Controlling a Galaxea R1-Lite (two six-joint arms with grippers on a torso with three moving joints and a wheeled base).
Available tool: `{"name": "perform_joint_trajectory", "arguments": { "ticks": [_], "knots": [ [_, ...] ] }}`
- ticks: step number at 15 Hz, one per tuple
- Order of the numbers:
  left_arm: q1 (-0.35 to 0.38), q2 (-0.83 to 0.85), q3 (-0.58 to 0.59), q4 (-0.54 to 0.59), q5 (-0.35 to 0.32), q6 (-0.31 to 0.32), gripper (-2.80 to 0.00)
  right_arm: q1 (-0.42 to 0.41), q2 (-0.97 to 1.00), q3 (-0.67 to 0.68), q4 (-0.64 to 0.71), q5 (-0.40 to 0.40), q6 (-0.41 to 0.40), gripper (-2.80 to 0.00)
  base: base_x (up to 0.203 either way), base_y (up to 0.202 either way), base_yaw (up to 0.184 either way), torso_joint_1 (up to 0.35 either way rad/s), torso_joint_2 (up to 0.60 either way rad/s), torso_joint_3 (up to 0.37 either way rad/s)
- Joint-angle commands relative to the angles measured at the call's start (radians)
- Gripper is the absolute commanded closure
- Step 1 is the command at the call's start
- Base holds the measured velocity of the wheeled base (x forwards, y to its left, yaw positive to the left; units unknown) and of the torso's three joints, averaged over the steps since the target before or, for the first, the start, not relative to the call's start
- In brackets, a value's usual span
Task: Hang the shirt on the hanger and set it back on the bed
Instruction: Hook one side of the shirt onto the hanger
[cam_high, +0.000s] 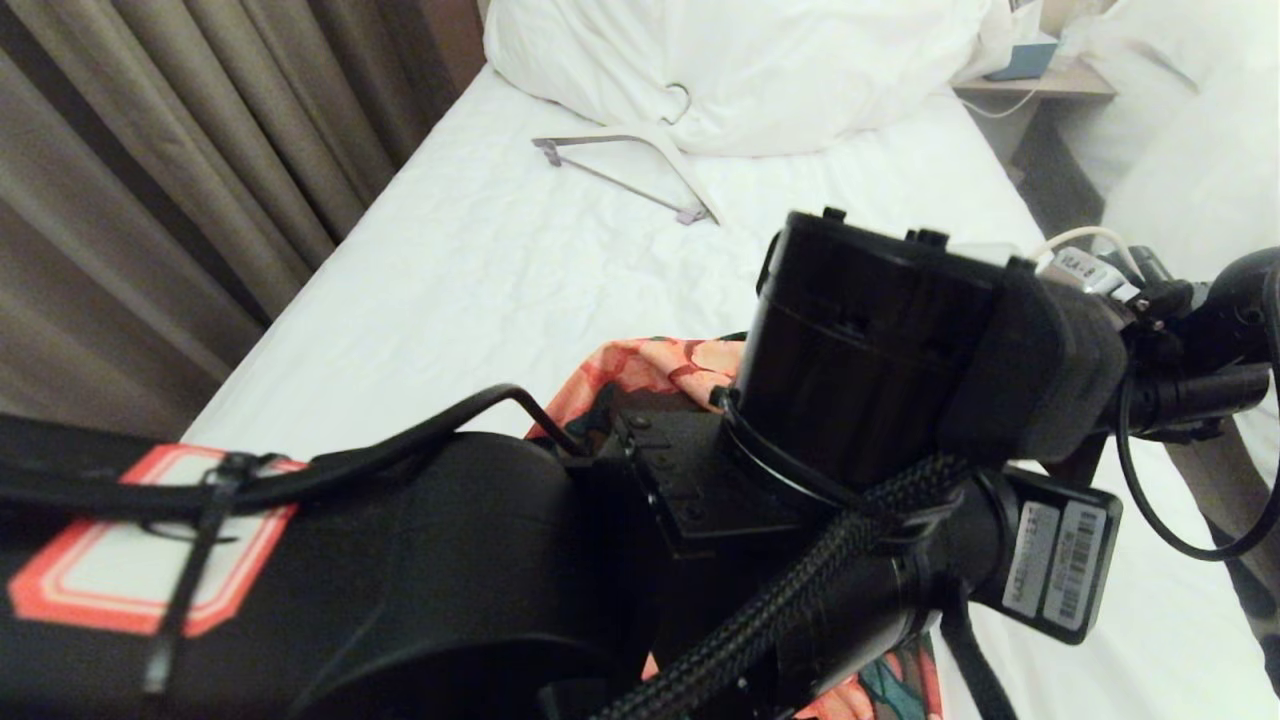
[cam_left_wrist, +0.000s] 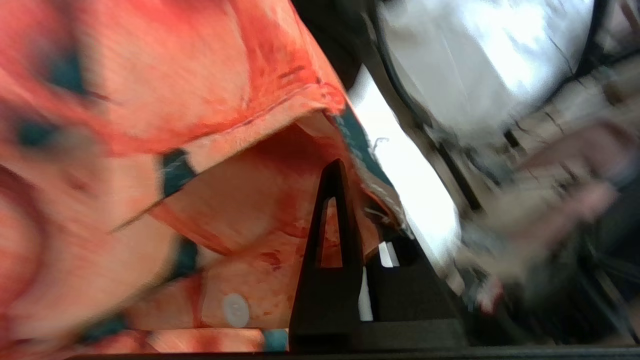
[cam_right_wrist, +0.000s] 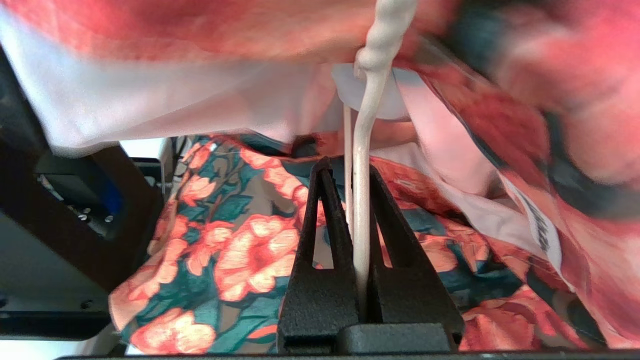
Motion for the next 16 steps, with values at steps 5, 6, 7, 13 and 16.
{"name": "perform_joint_trajectory", "arguments": {
  "ticks": [5, 6, 7, 13, 16],
  "knots": [
    [-0.021, -0.028, -0.026, -0.008, 0.088, 0.069, -2.8, -0.007, -0.089, 0.061, 0.014, 0.007, -0.003, 0.0, 0.0, 0.0, 0.0, 0.0, 0.0, 0.0],
    [-0.025, -0.04, -0.014, -0.008, 0.116, 0.086, -2.8, -0.008, -0.1, 0.076, 0.025, 0.006, -0.003, 0.0, 0.0, 0.0, 0.0, 0.0, 0.0, 0.0],
    [-0.024, -0.067, -0.004, -0.007, 0.132, 0.109, -2.8, -0.012, -0.108, 0.087, 0.028, 0.006, -0.003, 0.0, 0.0, 0.0, 0.0, 0.0, 0.0, 0.0],
    [-0.011, -0.33, 0.287, 0.01, 0.14, 0.151, -2.8, -0.06, -0.112, 0.072, 0.027, 0.004, -0.001, 0.0, 0.0, 0.0, 0.0, 0.0, 0.0, 0.0],
    [0.041, -0.388, 0.333, 0.011, 0.139, 0.155, 0.0, -0.059, -0.116, 0.07, 0.026, 0.004, -0.001, 0.0, 0.0, 0.0, 0.0, 0.0, 0.0, 0.0]
  ]
}}
